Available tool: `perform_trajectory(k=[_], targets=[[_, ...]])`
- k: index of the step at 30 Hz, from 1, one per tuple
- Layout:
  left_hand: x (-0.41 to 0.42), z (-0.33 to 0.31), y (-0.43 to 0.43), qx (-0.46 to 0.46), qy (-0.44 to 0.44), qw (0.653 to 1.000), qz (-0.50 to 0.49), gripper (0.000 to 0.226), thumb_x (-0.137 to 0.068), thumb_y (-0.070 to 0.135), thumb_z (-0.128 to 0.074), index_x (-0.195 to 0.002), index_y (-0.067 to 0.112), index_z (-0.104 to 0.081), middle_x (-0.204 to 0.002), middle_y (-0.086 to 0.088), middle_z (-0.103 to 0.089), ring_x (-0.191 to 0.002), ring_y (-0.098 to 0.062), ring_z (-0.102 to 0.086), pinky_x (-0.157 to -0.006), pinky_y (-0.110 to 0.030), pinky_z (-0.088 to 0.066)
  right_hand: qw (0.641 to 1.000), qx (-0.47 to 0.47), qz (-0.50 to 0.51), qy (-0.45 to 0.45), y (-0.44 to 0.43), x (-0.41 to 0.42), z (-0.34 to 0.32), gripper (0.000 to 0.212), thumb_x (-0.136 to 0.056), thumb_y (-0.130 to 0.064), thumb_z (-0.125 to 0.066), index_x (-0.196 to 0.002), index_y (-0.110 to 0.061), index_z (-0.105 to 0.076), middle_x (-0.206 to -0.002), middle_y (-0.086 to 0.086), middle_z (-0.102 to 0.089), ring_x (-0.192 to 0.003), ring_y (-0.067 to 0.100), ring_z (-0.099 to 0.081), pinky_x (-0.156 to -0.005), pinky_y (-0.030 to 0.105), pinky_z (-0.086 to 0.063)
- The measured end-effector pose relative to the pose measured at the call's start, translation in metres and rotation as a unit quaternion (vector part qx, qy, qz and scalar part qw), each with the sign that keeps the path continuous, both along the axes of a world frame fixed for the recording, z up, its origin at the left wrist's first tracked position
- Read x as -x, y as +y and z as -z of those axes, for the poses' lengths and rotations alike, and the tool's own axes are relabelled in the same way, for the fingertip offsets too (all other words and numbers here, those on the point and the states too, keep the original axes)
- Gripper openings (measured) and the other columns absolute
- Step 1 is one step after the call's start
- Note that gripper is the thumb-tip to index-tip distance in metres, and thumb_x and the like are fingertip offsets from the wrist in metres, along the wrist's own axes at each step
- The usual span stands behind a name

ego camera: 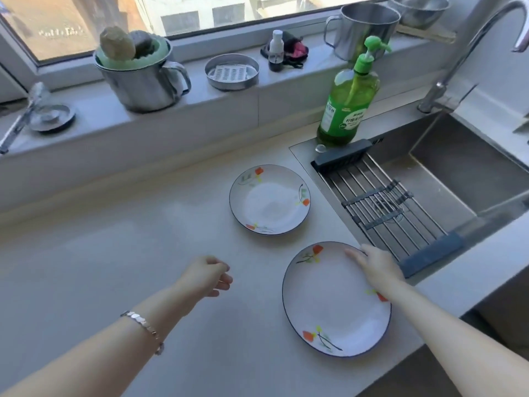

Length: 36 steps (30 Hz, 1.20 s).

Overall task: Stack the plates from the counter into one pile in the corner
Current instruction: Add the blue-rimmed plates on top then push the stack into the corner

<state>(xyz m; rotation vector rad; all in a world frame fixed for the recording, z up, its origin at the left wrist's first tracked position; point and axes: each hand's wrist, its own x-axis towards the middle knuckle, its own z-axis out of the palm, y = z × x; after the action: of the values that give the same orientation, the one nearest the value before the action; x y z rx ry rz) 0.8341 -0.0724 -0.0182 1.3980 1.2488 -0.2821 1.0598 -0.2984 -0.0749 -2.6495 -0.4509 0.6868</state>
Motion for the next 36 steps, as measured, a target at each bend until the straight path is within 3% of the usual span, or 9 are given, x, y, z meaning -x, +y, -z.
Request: perform_trajectory(k=[4, 8, 13, 17, 20, 24, 28, 33, 36], targets=[[-0.046, 0.015, 0.017, 0.060, -0.014, 0.991, -0.118, 0.019, -0.096, 0.018, -0.043, -0.110, 0.005, -0.045, -0.086, -0.013, -0.061, -0.068, -0.020, -0.060, -0.056, -0.029, -0.053, 0.987, -0.144, 0.072, -0.019, 0.015, -0.014, -0.018, 0.046, -0.094, -0.036, -0.046, -0.057, -0.014, -0.029, -0.055, 0.004, -0.036, -0.059, 0.024, -0.036, -0.052, 0.034, -0.020], [-0.090, 0.033, 0.032, 0.108, -0.072, 0.968, -0.215, 0.042, -0.097, 0.025, -0.043, -0.129, -0.003, -0.043, -0.102, -0.018, -0.061, -0.077, -0.027, -0.061, -0.064, -0.034, -0.053, 0.957, -0.224, 0.183, 0.006, 0.031, -0.027, -0.020, 0.041, -0.096, -0.031, -0.042, -0.063, -0.008, -0.046, -0.062, 0.005, -0.048, -0.068, 0.025, -0.046, -0.059, 0.032, -0.032], [-0.112, 0.049, 0.035, 0.068, -0.056, 0.973, -0.212, 0.033, -0.095, 0.006, -0.041, -0.123, -0.010, -0.049, -0.071, -0.012, -0.056, -0.060, -0.025, -0.056, -0.052, -0.034, -0.053, 0.909, -0.278, 0.306, 0.058, 0.043, -0.021, -0.017, 0.033, -0.096, -0.034, -0.042, -0.086, -0.007, -0.059, -0.082, 0.007, -0.060, -0.082, 0.025, -0.055, -0.075, 0.030, -0.041], [-0.108, 0.043, 0.032, 0.008, -0.062, 0.979, -0.193, 0.033, -0.093, 0.000, -0.039, -0.123, -0.011, -0.046, -0.096, -0.015, -0.059, -0.079, -0.030, -0.060, -0.062, -0.030, -0.055, 0.878, -0.304, 0.355, 0.106, 0.050, -0.008, -0.016, 0.031, -0.096, -0.032, -0.043, -0.095, -0.007, -0.060, -0.096, 0.011, -0.061, -0.088, 0.026, -0.057, -0.083, 0.036, -0.046], [-0.083, 0.026, 0.035, -0.032, -0.054, 0.972, -0.228, 0.028, -0.090, -0.002, -0.037, -0.114, -0.004, -0.051, -0.110, -0.020, -0.062, -0.096, -0.041, -0.063, -0.081, -0.046, -0.055, 0.870, -0.315, 0.355, 0.133, 0.059, 0.005, -0.022, 0.034, -0.096, -0.032, -0.042, -0.107, -0.006, -0.061, -0.099, 0.011, -0.061, -0.090, 0.026, -0.058, -0.084, 0.036, -0.046], [0.001, -0.007, 0.047, -0.092, -0.061, 0.962, -0.248, 0.021, -0.089, 0.001, -0.038, -0.098, 0.000, -0.056, -0.097, -0.021, -0.065, -0.076, -0.035, -0.067, -0.064, -0.037, -0.060, 0.875, -0.322, 0.311, 0.185, 0.083, 0.036, -0.041, 0.028, -0.097, -0.030, -0.040, -0.103, -0.010, -0.058, -0.100, 0.013, -0.061, -0.087, 0.028, -0.058, -0.076, 0.034, -0.046], [0.107, -0.047, 0.062, -0.198, -0.056, 0.946, -0.249, 0.029, -0.090, 0.003, -0.040, -0.067, 0.007, -0.058, -0.070, -0.013, -0.062, -0.060, -0.021, -0.062, -0.046, -0.025, -0.056, 0.892, -0.314, 0.225, 0.236, 0.124, 0.089, -0.059, 0.038, -0.097, -0.031, -0.040, -0.075, -0.005, -0.056, -0.073, 0.009, -0.057, -0.063, 0.026, -0.054, -0.053, 0.028, -0.042], [0.243, -0.084, 0.069, -0.268, -0.018, 0.910, -0.317, 0.021, -0.092, 0.008, -0.039, -0.092, -0.003, -0.056, -0.083, -0.014, -0.064, -0.069, -0.025, -0.065, -0.056, -0.029, -0.055, 0.900, -0.303, 0.122, 0.289, 0.182, 0.177, -0.076, 0.056, -0.092, -0.040, -0.044, -0.095, 0.015, -0.055, -0.084, 0.031, -0.054, -0.073, 0.028, -0.050, -0.066, 0.036, -0.042], [0.321, -0.106, 0.064, -0.300, -0.004, 0.878, -0.374, 0.019, -0.093, 0.007, -0.041, -0.082, 0.000, -0.054, -0.076, -0.011, -0.060, -0.064, -0.023, -0.062, -0.044, -0.026, -0.053, 0.897, -0.297, 0.065, 0.320, 0.216, 0.240, -0.091, 0.046, -0.093, -0.037, -0.044, -0.085, 0.005, -0.059, -0.082, 0.016, -0.057, -0.074, 0.030, -0.054, -0.069, 0.038, -0.046]])
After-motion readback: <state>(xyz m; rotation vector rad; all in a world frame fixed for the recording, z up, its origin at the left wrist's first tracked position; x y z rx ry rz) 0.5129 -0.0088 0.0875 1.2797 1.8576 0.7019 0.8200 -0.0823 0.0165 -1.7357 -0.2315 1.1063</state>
